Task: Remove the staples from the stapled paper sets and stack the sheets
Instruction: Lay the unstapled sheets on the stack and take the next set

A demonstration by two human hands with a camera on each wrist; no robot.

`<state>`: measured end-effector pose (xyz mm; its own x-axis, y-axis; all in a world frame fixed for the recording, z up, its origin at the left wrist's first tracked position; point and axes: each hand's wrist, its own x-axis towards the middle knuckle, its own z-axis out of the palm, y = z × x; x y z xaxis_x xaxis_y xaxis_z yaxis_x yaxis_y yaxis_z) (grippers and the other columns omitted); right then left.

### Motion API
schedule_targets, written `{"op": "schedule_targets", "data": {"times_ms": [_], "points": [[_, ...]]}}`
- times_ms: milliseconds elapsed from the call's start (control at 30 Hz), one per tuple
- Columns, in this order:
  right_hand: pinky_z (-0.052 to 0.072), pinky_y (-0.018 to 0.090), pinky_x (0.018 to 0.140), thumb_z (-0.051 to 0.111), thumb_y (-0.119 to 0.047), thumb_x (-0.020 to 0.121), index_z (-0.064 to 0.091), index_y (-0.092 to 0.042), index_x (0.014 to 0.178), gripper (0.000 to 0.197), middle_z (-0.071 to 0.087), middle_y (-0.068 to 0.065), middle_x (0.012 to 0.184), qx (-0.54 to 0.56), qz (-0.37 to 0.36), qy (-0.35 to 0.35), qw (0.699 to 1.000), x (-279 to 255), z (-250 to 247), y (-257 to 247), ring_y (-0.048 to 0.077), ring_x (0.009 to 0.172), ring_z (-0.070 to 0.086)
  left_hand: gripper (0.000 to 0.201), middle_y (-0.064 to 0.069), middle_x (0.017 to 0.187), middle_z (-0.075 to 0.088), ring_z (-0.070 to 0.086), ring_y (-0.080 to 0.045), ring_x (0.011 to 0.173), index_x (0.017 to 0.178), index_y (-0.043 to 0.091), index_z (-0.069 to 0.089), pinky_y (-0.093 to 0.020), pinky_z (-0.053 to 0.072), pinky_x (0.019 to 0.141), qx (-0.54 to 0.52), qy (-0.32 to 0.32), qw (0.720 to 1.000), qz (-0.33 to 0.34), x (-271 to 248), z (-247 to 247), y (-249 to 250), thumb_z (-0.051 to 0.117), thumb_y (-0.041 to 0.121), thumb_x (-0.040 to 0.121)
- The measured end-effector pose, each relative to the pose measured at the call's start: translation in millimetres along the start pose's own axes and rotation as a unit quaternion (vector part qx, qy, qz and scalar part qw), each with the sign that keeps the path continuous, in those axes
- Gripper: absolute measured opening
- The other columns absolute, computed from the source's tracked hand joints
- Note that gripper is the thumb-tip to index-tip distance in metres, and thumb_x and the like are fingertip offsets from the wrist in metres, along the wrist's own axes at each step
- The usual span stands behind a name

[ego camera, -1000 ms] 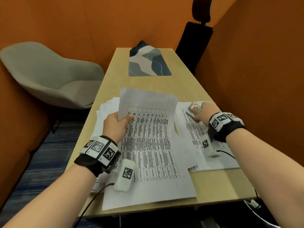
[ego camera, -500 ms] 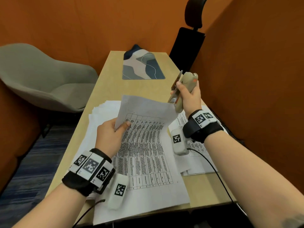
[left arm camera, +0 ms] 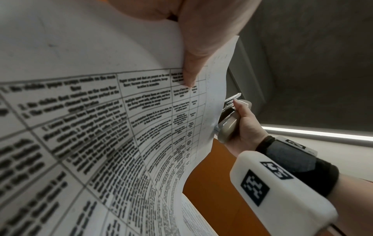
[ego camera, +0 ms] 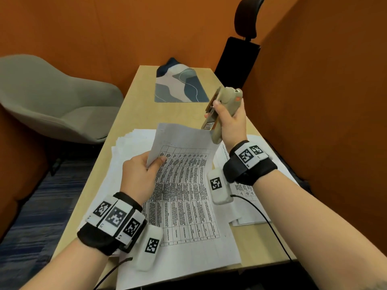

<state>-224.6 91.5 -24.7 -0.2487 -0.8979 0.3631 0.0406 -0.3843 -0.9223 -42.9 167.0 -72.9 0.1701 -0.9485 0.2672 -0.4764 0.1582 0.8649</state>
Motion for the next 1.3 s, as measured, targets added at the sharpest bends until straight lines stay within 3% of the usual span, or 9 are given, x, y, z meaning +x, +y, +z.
{"op": "schedule_targets", "data": {"times_ms": [100,200,333,433,633,833,933,1133,1300], "points": [[0.054,0.050,0.081,0.067,-0.044,0.070,0.052,-0.024,0.102,0.041,0.066,0.013,0.095,-0.034,-0.007,0.008,0.999,-1.1,6.1,6.5,0.035,0.084,0.065,0.043,0.007,0.035,0.037,0.032,-0.009,0.041,0.050,0.025,0.045,-0.016,0.025,0.041,-0.006,0.006,1.000,0.000,-1.8,-0.6,2.0,0.059,0.014,0.090],[0.053,0.044,0.084,0.065,-0.040,0.073,0.053,-0.029,0.093,0.026,0.064,-0.003,0.088,-0.056,-0.020,0.056,0.997,2.8,2.0,8.0,0.023,0.085,0.062,0.035,0.007,0.045,0.043,0.034,-0.011,0.048,0.056,0.021,0.052,-0.019,0.024,0.047,-0.019,0.007,1.000,0.004,-3.5,-4.5,2.5,0.060,0.016,0.089],[0.050,0.042,0.090,0.062,-0.029,0.086,0.052,-0.018,0.100,0.021,0.059,-0.006,0.088,-0.053,-0.003,0.110,0.992,13.9,-12.6,9.4,0.016,0.085,0.058,0.023,-0.029,0.073,0.063,0.050,-0.022,0.065,0.073,0.001,0.066,-0.038,0.041,0.060,-0.032,0.005,0.999,0.015,-3.6,-8.7,1.1,0.060,0.017,0.089],[0.050,0.046,0.090,0.061,-0.036,0.081,0.059,-0.023,0.091,0.017,0.065,0.000,0.090,-0.055,0.006,0.122,0.991,17.9,-16.2,8.9,0.022,0.088,0.062,0.036,-0.035,0.079,0.061,0.048,-0.020,0.066,0.078,-0.010,0.064,-0.037,0.038,0.063,-0.033,0.002,0.999,0.020,-2.2,-8.2,-1.1,0.062,0.024,0.088],[0.052,0.042,0.082,0.058,-0.044,0.070,0.064,-0.016,0.084,0.032,0.066,0.006,0.083,-0.030,0.038,0.130,0.990,20.6,-16.4,9.3,0.022,0.078,0.062,0.028,-0.032,0.077,0.062,0.049,-0.019,0.069,0.078,-0.007,0.065,-0.035,0.041,0.065,-0.038,0.000,0.999,0.021,-2.5,-8.1,0.0,0.061,0.019,0.088],[0.052,0.044,0.085,0.063,-0.040,0.079,0.062,-0.022,0.075,0.018,0.065,0.002,0.080,-0.046,0.058,0.145,0.987,23.5,-16.0,8.0,0.022,0.079,0.062,0.028,-0.035,0.081,0.061,0.049,-0.019,0.068,0.077,-0.006,0.065,-0.032,0.038,0.064,-0.032,-0.004,0.999,0.016,-1.5,-9.7,-0.5,0.061,0.019,0.088],[0.053,0.043,0.084,0.063,-0.044,0.078,0.062,-0.022,0.078,0.022,0.066,0.002,0.080,-0.025,0.059,0.155,0.986,20.3,-18.1,3.1,0.022,0.079,0.063,0.027,-0.033,0.083,0.063,0.052,-0.020,0.070,0.079,-0.005,0.067,-0.042,0.047,0.066,-0.026,-0.005,1.000,0.013,-0.8,-10.0,1.8,0.060,0.019,0.088],[0.050,0.018,0.067,0.049,-0.035,0.095,0.054,-0.016,0.099,0.020,0.063,-0.004,0.086,0.094,-0.035,0.246,0.964,9.6,-41.1,-29.7,0.002,0.073,0.064,0.012,-0.014,0.084,0.066,0.059,-0.026,0.080,0.082,0.014,0.063,-0.030,0.047,0.066,-0.027,0.005,1.000,-0.007,6.5,-13.7,6.1,0.057,0.020,0.090],[0.052,0.024,0.056,0.049,-0.045,0.089,0.057,-0.016,0.088,0.031,0.065,-0.001,0.076,0.005,0.121,0.009,0.993,-23.0,-62.4,-29.1,0.010,0.062,0.062,0.012,-0.013,0.088,0.065,0.058,-0.025,0.081,0.086,0.012,0.063,-0.037,0.048,0.076,-0.056,0.012,0.998,-0.038,16.7,-13.9,10.2,0.056,0.020,0.091]]}}
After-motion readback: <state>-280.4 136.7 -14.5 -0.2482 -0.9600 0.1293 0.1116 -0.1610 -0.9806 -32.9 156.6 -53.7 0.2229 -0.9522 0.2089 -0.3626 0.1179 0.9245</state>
